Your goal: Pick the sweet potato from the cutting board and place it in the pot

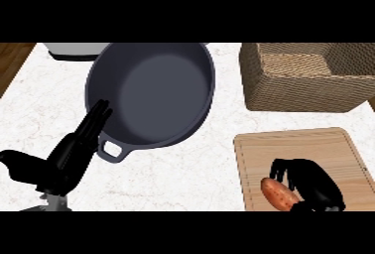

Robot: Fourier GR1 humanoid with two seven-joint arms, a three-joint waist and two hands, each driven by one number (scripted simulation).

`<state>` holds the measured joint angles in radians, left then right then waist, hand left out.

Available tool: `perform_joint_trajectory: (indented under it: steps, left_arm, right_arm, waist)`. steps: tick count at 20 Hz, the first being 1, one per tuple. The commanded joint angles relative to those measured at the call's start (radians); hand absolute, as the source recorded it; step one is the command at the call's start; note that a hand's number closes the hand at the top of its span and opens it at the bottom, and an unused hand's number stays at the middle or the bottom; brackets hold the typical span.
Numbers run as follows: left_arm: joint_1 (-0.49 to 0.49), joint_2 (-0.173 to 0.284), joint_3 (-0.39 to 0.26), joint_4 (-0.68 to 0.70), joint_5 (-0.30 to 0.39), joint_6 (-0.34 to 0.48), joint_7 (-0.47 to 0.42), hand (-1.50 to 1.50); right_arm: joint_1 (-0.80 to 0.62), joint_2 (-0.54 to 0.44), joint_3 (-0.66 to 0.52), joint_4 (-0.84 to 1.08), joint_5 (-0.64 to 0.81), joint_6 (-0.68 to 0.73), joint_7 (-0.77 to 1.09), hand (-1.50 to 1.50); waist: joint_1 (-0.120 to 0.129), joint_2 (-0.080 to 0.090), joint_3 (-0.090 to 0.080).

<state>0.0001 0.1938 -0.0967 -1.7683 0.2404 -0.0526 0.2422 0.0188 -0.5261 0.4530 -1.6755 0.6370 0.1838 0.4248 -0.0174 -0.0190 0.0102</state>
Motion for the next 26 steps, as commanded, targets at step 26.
perform_joint_trajectory:
  steps: [26]
  left_arm:
    - [0.020, -0.059, -0.068, 0.048, 0.005, -0.017, 0.081, 0.00]
  right_arm:
    - [-0.236, 0.519, 0.577, -0.452, 1.048, -0.090, 0.787, 1.50]
  waist:
    - [0.009, 0.012, -0.013]
